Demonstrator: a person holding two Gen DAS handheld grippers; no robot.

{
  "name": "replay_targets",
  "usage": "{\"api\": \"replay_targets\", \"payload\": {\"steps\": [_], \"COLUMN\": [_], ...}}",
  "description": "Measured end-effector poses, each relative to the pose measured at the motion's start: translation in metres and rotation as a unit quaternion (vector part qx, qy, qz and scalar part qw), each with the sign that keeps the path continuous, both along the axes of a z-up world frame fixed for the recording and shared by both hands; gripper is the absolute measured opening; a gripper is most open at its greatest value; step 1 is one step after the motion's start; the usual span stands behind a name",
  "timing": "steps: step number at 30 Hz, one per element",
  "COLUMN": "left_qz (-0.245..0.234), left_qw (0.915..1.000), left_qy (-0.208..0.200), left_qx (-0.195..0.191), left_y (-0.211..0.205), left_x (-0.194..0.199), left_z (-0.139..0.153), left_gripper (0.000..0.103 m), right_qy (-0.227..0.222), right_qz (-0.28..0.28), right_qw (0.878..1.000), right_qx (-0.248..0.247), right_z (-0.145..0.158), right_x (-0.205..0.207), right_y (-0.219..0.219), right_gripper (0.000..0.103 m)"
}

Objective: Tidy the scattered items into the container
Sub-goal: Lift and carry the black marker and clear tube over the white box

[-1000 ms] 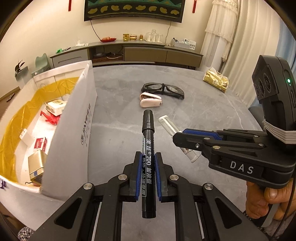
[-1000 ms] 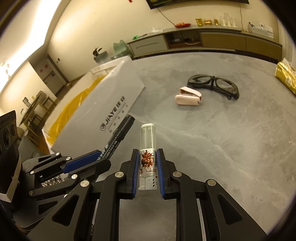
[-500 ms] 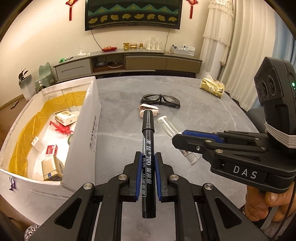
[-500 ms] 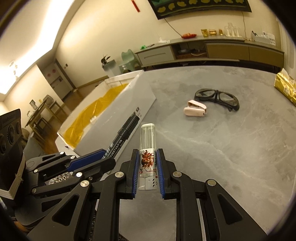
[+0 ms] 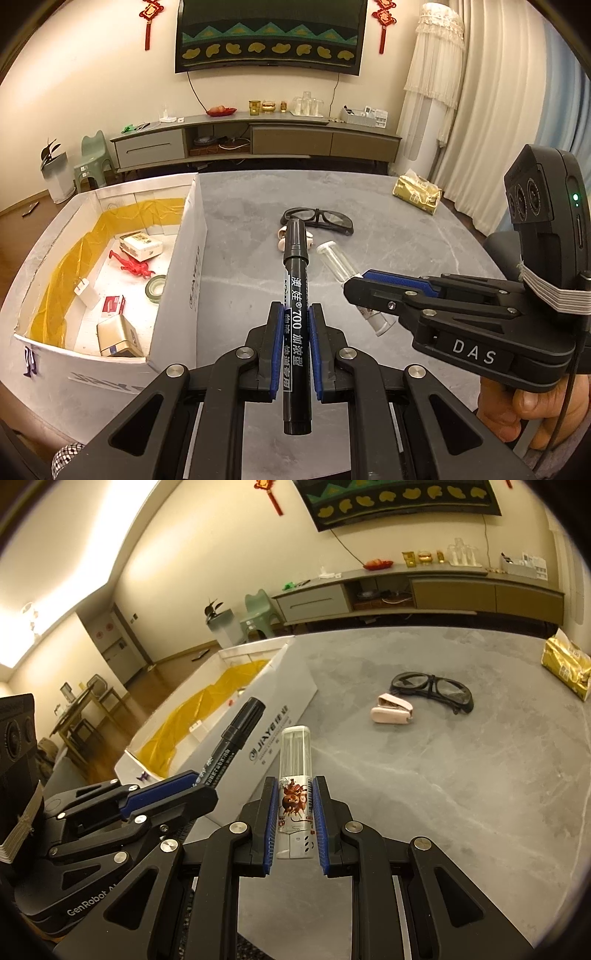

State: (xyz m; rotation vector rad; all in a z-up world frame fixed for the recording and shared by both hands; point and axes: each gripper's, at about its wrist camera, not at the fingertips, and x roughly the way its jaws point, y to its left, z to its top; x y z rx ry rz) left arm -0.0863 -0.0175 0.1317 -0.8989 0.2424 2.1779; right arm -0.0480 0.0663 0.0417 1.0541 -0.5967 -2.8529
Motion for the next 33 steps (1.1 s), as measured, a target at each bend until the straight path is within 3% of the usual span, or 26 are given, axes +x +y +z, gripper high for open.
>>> {"api": "replay_targets", "payload": {"steps": [14,33], "left_qz": [0.04,0.091], "left_qw": [0.9979,0.9891], "left_qy": [-0.019,-0.048], "left_qx": [0.047,0.106], "left_y": [-0.053,-0.119], "left_x": [-0.034,-0.106], "left_z": [0.008,0.015], "left_gripper": [0.014,0.014], "right_qy": [0.008,-0.009], "right_qz": [0.038,0.08], "right_qw": [0.999,0.995], "right_qx": [0.023,0.064], "right_z": [0.03,0.043], "right_x": [-0.024,-0.088], "right_y": [-0.046,-0.106], "right_gripper": [0.019,0.019]}}
